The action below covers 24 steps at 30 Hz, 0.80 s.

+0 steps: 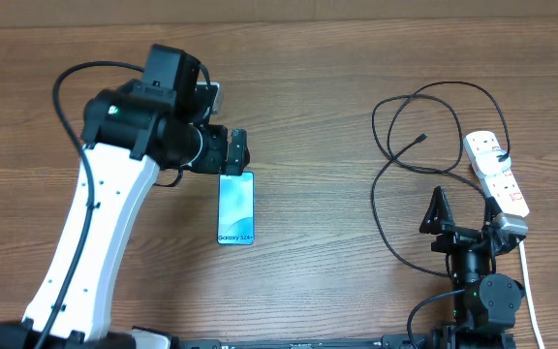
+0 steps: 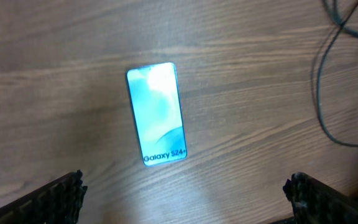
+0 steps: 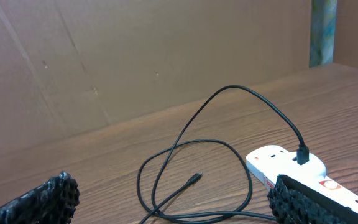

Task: Plug charger to phone and switch on socket
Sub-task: 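Move the left gripper over the Galaxy phone on the table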

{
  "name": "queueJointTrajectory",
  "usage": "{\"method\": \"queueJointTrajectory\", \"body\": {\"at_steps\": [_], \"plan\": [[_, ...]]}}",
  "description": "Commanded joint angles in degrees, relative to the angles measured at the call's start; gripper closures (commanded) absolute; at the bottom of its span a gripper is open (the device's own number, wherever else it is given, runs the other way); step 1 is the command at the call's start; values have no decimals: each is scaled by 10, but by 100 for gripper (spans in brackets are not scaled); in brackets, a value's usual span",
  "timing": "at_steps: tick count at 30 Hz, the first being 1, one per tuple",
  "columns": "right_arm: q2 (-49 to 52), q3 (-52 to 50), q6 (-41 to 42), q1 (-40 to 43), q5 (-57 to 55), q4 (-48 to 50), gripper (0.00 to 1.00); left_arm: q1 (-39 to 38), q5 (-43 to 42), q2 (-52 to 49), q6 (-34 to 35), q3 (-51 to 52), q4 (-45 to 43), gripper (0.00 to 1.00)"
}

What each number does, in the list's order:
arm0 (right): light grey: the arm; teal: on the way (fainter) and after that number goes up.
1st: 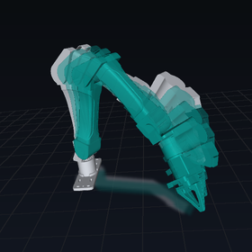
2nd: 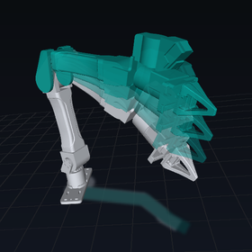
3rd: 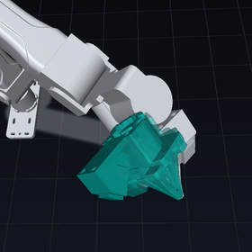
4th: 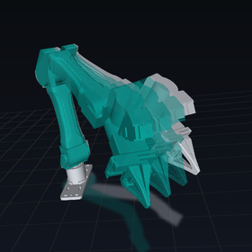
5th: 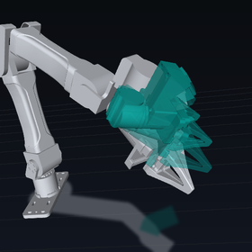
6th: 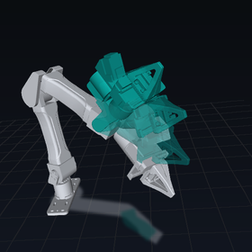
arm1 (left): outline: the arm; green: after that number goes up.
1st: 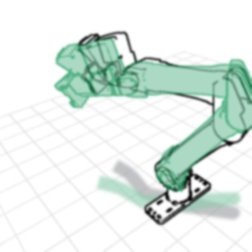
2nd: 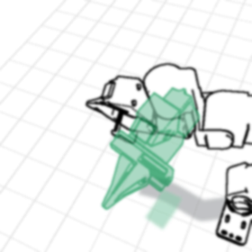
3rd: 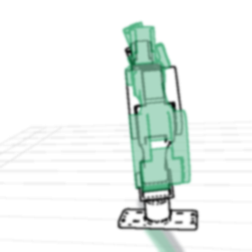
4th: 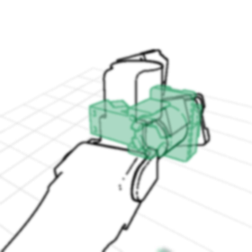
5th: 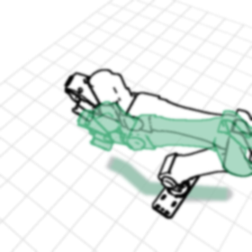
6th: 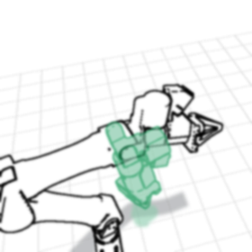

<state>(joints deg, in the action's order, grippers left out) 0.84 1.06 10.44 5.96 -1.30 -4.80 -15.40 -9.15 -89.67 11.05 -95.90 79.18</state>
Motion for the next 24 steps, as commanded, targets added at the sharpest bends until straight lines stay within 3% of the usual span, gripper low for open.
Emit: {"method": "queueJointTrajectory", "body": {"at_steps": [1, 7, 16, 24], "plan": [[-7, -6, -9, 2, 3, 2, 0, -4, 6, -25, 40, -11, 6, 0], [-7, -6, -9, 2, 3, 1, 0, -4, 7, -70, 84, -5, 20, 0], [-7, -6, -9, 2, 3, 2, 0, -5, 8, -135, 97, 16, 40, 0], [-7, -6, -9, 2, 3, 2, 0, -20, 56, -153, 146, 108, -1, 0]]}}
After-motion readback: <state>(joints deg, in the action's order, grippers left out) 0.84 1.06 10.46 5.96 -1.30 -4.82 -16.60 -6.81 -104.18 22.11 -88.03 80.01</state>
